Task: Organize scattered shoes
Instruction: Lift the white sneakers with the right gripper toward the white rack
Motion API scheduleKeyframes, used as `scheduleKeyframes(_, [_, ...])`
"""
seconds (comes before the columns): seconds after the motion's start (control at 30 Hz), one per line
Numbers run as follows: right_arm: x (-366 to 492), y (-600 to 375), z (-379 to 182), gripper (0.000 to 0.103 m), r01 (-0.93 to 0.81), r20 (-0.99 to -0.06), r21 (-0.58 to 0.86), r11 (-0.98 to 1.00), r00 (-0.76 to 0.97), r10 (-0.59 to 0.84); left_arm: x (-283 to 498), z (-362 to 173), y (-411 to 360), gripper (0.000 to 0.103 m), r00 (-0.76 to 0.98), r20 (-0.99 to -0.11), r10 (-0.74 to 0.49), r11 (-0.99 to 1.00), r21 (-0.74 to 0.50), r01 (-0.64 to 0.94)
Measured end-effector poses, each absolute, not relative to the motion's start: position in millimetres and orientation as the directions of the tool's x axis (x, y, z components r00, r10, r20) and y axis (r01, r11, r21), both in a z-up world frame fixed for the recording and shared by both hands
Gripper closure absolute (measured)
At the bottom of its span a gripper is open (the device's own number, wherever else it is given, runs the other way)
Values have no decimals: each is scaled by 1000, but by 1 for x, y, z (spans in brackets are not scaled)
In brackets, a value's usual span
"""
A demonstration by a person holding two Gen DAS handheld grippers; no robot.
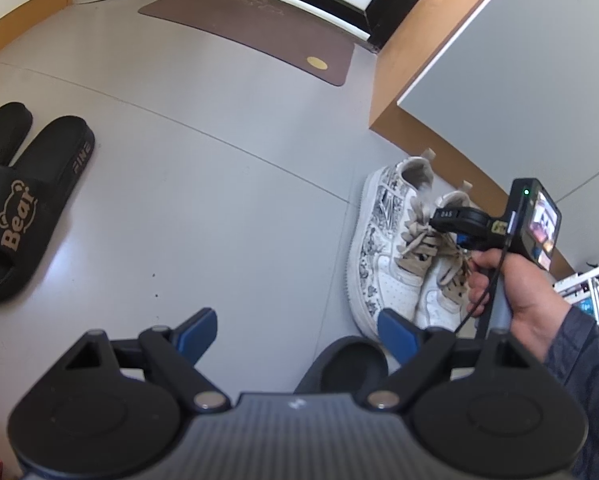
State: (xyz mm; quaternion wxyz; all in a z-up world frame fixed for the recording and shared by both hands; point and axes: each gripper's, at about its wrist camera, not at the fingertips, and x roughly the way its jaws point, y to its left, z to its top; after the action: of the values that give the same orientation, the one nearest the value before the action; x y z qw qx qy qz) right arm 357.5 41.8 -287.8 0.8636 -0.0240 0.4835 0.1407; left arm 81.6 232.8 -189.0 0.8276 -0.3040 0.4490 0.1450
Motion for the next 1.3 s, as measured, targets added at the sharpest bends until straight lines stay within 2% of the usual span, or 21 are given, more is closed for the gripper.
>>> scheduleKeyframes(0.1, [357,39,-286,80,-266,-836,99,959,501,225,82,-189,232,14,556,-830,-36,779,-372,-505])
scheduleKeyframes(0.4, [345,12,-266,82,-270,-790,95,958,566,237,85,-188,234,14,562,-826,-47,784,-379,-492])
scheduleKeyframes(0.77, [318,-31,-200,82,-221,-752,98,970,622,217,86,-155,221,14,605,-795,-54,813,-387,-436])
scheduleKeyframes(1.03, [288,-91,-109,82,-140,-699,110,984,693,177,89,-99,204,19,621,-781,-61,861,-356,-364])
scheduleKeyframes(1.3, [255,-164,-18,82,-66,-633,121,990,764,128,85,2,152,18,675,-730,-110,894,-370,-254])
